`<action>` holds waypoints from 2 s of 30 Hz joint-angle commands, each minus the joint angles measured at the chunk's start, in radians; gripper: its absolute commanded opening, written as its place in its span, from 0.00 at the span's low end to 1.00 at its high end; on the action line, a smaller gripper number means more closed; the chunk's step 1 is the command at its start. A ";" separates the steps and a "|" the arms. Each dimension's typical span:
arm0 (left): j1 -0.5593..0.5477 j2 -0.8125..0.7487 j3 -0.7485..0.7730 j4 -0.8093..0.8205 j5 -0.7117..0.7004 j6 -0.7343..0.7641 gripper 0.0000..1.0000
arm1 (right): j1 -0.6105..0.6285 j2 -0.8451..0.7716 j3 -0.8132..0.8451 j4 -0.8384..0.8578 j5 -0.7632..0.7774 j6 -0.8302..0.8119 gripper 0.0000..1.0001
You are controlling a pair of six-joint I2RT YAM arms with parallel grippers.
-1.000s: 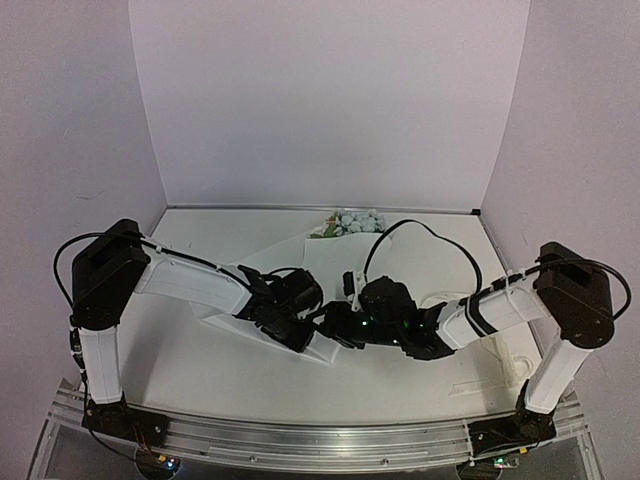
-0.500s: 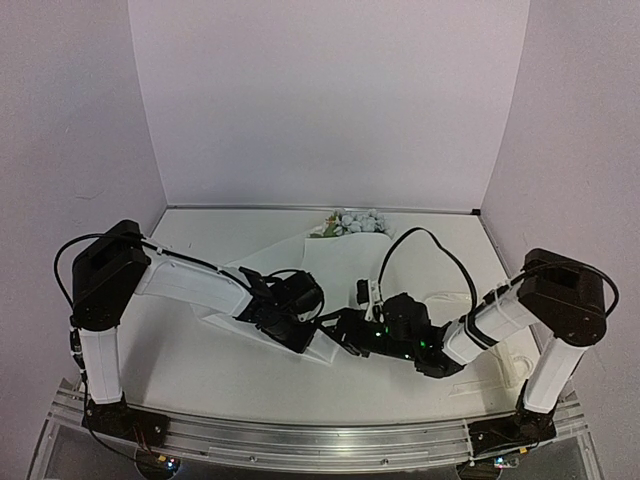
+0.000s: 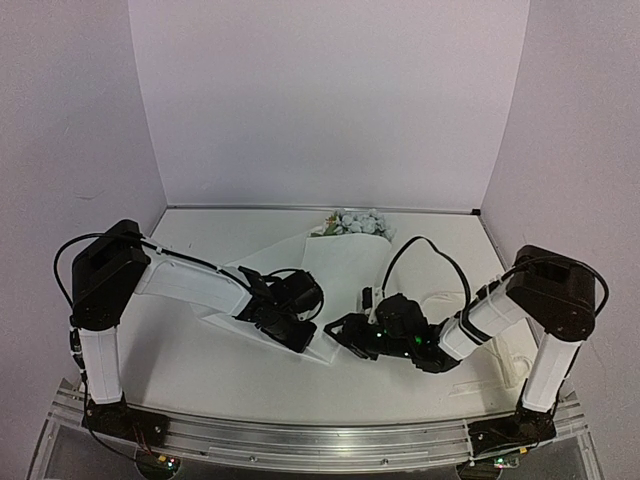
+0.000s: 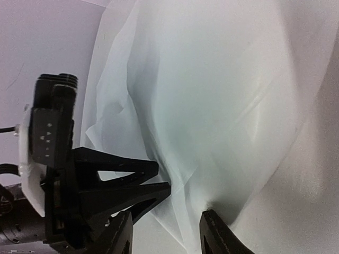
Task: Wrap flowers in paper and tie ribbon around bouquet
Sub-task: Press the fold line on the 2/3-folded wrapping paper.
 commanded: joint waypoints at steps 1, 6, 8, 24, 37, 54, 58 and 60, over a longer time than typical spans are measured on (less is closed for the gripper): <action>-0.002 0.036 -0.040 -0.083 0.060 -0.003 0.28 | 0.000 0.048 0.048 -0.003 -0.012 0.029 0.42; -0.003 0.036 -0.046 -0.080 0.061 -0.002 0.28 | -0.019 0.041 -0.032 -0.002 0.067 0.026 0.43; -0.002 0.035 -0.048 -0.080 0.062 -0.001 0.28 | -0.039 0.039 -0.042 -0.001 0.074 0.025 0.44; -0.002 0.034 -0.049 -0.081 0.065 0.012 0.27 | -0.159 0.091 0.051 -0.003 0.058 0.073 0.45; -0.002 0.022 -0.057 -0.080 0.068 0.012 0.27 | -0.301 0.145 0.134 -0.008 0.040 0.113 0.46; -0.001 0.021 -0.039 -0.098 0.069 0.019 0.27 | -0.481 0.268 0.341 -0.067 0.035 0.193 0.46; -0.001 0.023 -0.029 -0.107 0.068 0.020 0.27 | -0.516 0.299 0.413 -0.104 0.038 0.203 0.46; -0.001 0.022 -0.026 -0.109 0.067 0.019 0.27 | -0.534 0.317 0.451 -0.134 0.036 0.201 0.46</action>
